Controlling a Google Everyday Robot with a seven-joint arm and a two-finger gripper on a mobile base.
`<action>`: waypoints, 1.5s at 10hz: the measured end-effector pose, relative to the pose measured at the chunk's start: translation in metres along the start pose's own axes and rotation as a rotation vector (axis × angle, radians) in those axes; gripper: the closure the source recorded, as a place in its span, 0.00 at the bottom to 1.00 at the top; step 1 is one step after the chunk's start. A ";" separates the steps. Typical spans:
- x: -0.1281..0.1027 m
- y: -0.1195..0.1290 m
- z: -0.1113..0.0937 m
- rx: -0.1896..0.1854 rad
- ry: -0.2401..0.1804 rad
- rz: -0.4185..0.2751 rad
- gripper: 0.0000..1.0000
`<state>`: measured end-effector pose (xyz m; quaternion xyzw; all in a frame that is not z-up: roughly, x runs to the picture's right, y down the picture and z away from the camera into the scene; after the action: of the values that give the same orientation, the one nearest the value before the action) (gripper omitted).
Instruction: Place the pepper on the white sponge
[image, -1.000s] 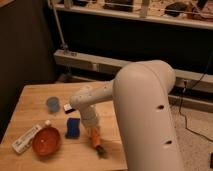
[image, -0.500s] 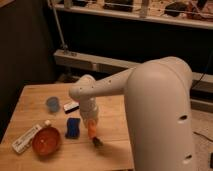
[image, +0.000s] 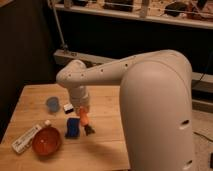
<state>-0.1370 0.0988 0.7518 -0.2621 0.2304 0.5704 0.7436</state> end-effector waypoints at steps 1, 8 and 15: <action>-0.008 0.012 -0.006 -0.006 -0.008 -0.008 1.00; 0.007 0.053 0.006 -0.024 0.031 -0.087 1.00; 0.028 0.077 0.027 -0.026 0.079 -0.143 1.00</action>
<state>-0.2034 0.1531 0.7442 -0.3100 0.2327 0.5080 0.7692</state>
